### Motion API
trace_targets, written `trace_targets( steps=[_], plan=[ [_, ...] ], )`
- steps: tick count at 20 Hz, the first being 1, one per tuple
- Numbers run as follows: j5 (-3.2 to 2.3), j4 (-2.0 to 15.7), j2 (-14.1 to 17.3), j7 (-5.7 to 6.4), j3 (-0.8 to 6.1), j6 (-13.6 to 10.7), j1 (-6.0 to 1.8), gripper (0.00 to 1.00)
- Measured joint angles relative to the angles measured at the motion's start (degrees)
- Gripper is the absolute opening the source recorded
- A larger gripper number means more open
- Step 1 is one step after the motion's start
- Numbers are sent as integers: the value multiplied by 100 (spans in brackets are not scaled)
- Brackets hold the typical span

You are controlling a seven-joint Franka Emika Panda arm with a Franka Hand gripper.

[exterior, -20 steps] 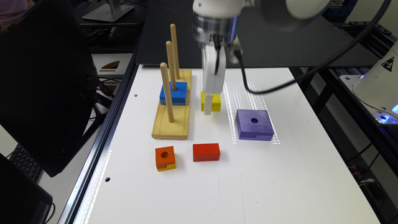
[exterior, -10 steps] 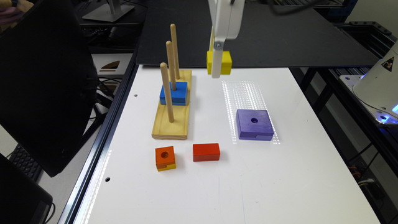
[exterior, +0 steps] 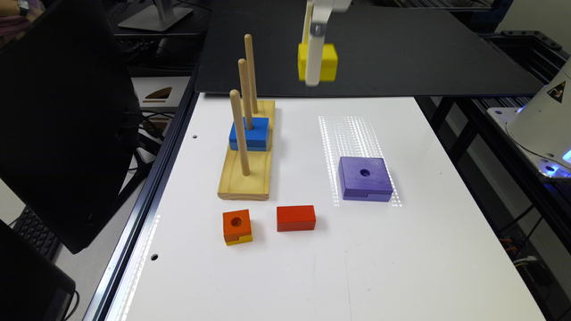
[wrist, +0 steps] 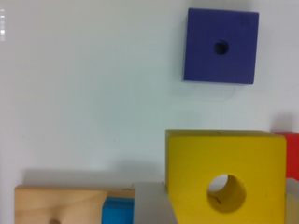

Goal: Pick up yellow block.

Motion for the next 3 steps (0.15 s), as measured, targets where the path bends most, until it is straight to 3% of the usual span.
trace_targets(
  steps=[3],
  plan=[
    [0, -4, -58, 0, 1, -50, 0, 0]
  ],
)
